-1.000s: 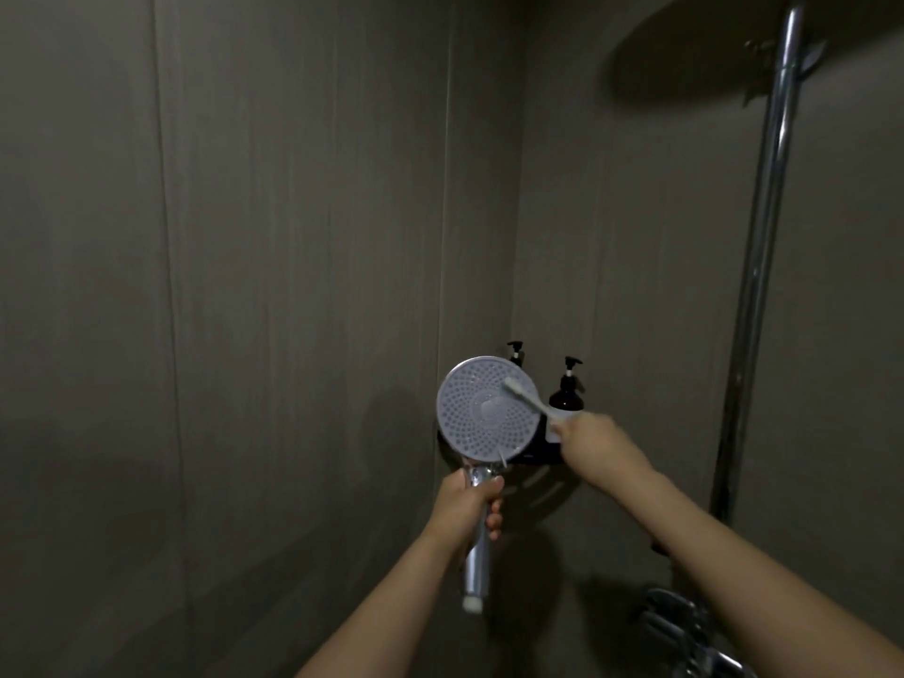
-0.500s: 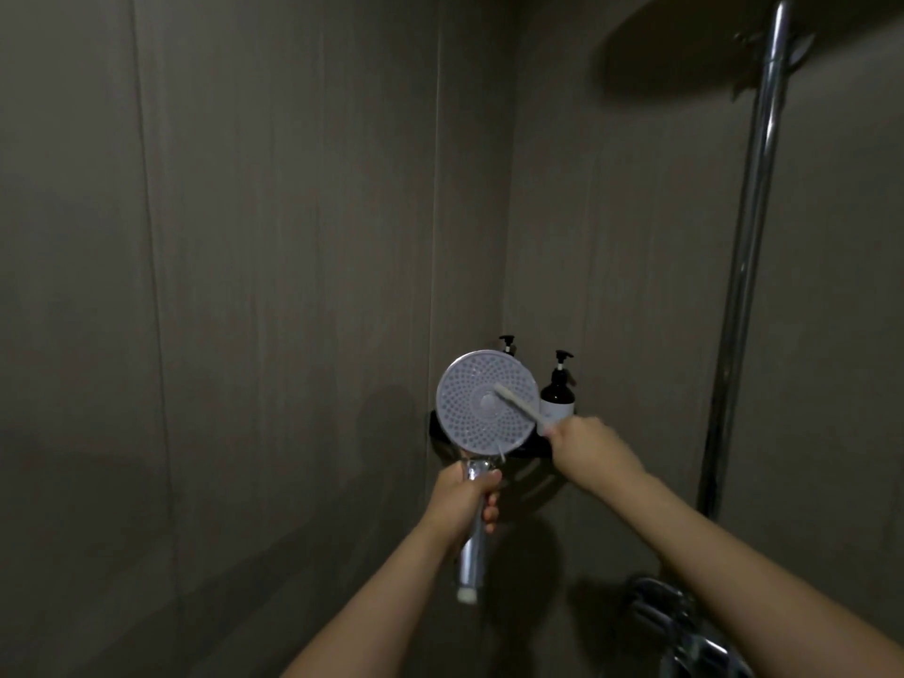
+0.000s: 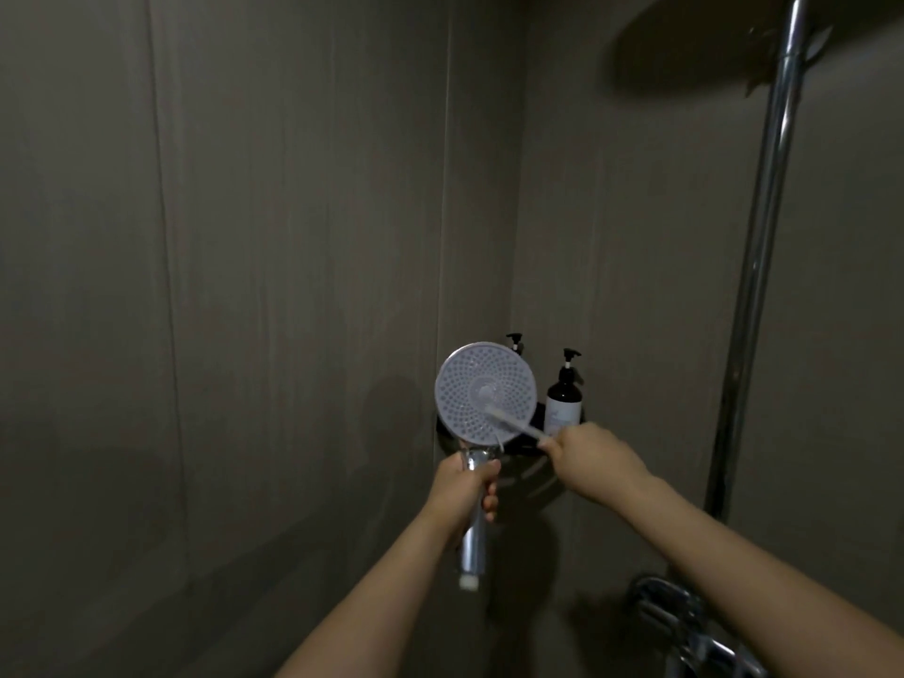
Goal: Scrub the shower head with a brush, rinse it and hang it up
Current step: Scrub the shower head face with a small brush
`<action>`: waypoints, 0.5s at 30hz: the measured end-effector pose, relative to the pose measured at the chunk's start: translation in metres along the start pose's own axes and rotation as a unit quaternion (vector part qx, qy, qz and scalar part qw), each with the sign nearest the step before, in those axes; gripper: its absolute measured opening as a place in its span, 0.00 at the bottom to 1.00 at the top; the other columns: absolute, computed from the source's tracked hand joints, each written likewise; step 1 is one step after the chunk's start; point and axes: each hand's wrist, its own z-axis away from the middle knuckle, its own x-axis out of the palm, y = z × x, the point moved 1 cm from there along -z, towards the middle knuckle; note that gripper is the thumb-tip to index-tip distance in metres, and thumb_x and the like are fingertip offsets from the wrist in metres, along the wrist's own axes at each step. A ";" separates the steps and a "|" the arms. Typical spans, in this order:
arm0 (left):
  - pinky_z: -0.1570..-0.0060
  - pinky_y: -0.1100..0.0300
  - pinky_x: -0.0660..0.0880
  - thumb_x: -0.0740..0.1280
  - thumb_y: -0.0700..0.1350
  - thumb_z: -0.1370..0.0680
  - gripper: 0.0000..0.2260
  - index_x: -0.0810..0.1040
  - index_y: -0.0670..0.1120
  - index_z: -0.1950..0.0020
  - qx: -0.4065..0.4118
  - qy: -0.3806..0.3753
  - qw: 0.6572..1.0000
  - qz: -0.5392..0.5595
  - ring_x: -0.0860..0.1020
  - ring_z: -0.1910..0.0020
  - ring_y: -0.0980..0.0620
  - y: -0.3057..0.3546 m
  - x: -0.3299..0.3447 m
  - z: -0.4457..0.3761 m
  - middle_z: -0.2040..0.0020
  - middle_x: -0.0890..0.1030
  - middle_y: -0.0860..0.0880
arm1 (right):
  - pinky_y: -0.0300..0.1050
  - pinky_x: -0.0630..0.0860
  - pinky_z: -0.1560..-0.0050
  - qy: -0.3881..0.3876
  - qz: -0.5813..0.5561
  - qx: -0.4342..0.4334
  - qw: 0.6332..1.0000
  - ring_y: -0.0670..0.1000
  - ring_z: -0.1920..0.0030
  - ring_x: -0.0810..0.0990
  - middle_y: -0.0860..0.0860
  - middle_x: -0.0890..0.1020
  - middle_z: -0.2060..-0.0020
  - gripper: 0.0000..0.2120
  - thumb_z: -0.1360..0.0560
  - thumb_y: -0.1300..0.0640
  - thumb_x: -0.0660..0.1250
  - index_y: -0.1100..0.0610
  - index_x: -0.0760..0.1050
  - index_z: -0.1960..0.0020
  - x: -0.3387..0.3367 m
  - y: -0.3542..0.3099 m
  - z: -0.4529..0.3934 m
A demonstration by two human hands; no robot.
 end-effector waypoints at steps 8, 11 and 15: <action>0.81 0.66 0.64 0.61 0.35 0.23 0.11 0.68 0.44 0.64 -0.005 -0.002 0.999 -0.037 0.66 0.82 0.55 -0.006 0.001 0.000 0.75 0.68 0.47 | 0.45 0.72 0.60 -0.003 0.005 -0.015 1.000 0.53 0.60 0.75 0.54 0.77 0.59 0.15 0.20 0.50 0.54 0.57 0.76 0.51 0.005 -0.016 -0.003; 0.80 0.65 0.65 0.62 0.35 0.23 0.10 0.69 0.44 0.64 -0.006 -0.014 0.998 -0.053 0.67 0.82 0.55 -0.006 -0.001 -0.001 0.74 0.70 0.48 | 0.45 0.73 0.61 0.001 -0.005 0.005 1.000 0.54 0.60 0.77 0.53 0.76 0.61 0.14 0.21 0.50 0.55 0.56 0.76 0.52 0.003 -0.012 -0.006; 0.80 0.66 0.65 0.61 0.35 0.23 0.10 0.68 0.44 0.63 -0.011 -0.007 0.998 -0.057 0.66 0.82 0.55 -0.011 -0.003 0.003 0.73 0.69 0.46 | 0.48 0.76 0.57 -0.037 -0.024 0.000 0.999 0.55 0.57 0.79 0.56 0.79 0.56 0.14 0.21 0.51 0.56 0.58 0.76 0.49 0.003 -0.015 -0.009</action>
